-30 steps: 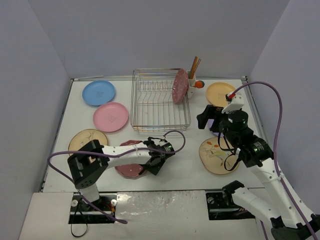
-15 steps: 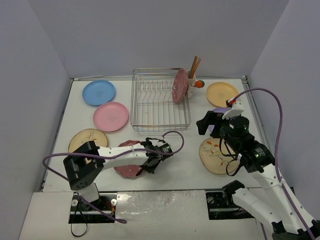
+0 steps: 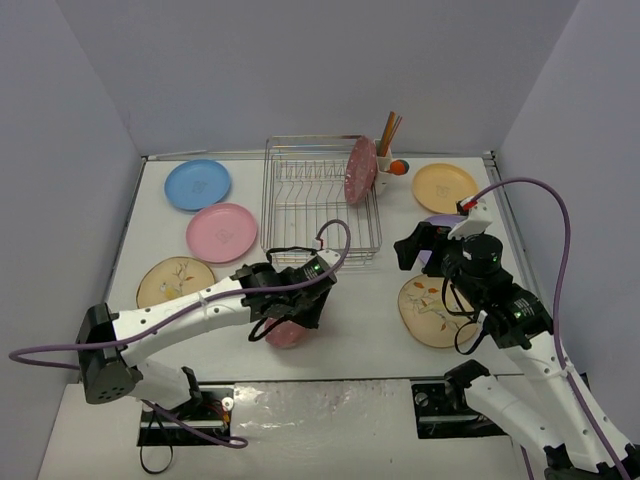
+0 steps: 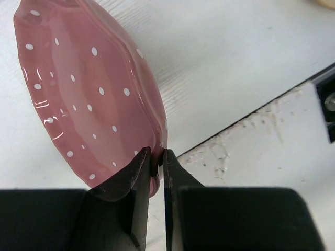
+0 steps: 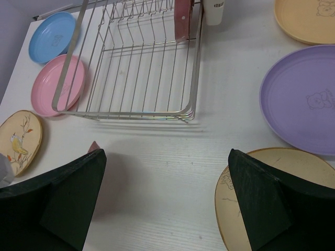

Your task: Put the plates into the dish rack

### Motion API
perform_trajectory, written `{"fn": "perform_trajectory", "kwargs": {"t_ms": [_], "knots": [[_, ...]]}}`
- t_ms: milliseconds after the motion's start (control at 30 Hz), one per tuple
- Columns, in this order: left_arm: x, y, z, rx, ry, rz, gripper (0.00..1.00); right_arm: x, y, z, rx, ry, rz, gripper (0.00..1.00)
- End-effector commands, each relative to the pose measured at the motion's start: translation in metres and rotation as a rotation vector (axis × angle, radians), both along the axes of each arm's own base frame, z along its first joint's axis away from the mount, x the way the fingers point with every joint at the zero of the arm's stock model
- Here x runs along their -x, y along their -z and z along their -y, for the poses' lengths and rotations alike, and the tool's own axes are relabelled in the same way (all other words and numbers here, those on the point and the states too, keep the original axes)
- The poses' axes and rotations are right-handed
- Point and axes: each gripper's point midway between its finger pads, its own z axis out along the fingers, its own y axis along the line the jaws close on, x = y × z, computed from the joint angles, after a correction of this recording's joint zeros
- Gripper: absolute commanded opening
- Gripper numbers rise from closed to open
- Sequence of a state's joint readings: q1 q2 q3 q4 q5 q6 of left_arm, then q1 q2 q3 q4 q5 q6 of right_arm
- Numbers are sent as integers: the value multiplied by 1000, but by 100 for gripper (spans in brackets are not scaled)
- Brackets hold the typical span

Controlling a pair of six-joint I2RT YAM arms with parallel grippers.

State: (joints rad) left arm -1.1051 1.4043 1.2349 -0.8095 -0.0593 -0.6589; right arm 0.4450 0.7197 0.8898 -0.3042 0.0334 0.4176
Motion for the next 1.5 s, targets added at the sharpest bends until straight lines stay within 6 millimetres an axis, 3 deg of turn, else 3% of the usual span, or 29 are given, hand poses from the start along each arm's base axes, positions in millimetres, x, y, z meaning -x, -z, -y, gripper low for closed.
{"fn": "perform_trajectory", "kwargs": {"t_ms": [0, 267, 533, 667, 767, 867, 1033, 1100, 1167, 1200, 1367, 1467], "knots": [[-8, -59, 11, 170, -43, 81, 0, -6, -28, -1, -42, 9, 72, 100], [1, -111, 25, 361, -31, 79, 0, -5, -57, 1, -62, 17, 125, 100], [-5, -191, 33, 560, -57, 141, 0, -2, -92, 3, -97, 24, 189, 100], [-20, -240, 39, 707, -80, 175, 0, -2, -102, 5, -97, 27, 210, 100], [-44, -268, 41, 807, -90, 188, 0, 0, -109, 6, -98, 29, 227, 100], [-77, -281, 49, 844, -107, 219, 0, 0, -111, 9, -115, 48, 229, 100], [-130, -311, 63, 913, -117, 283, 0, 2, -106, 7, -135, 48, 213, 100], [-140, -325, 67, 946, -104, 306, 0, 2, -104, 7, -132, 46, 210, 100], [-166, -320, 74, 949, -121, 301, 0, 2, -102, 7, -129, 42, 208, 100], [-169, -328, 75, 969, -113, 314, 0, 2, -103, 6, -132, 40, 208, 100], [-224, -337, 89, 1094, -105, 343, 0, 2, -94, 3, -144, 34, 182, 100], [-257, -331, 98, 1145, -86, 313, 0, 1, -89, 0, -150, 27, 166, 100]]}}
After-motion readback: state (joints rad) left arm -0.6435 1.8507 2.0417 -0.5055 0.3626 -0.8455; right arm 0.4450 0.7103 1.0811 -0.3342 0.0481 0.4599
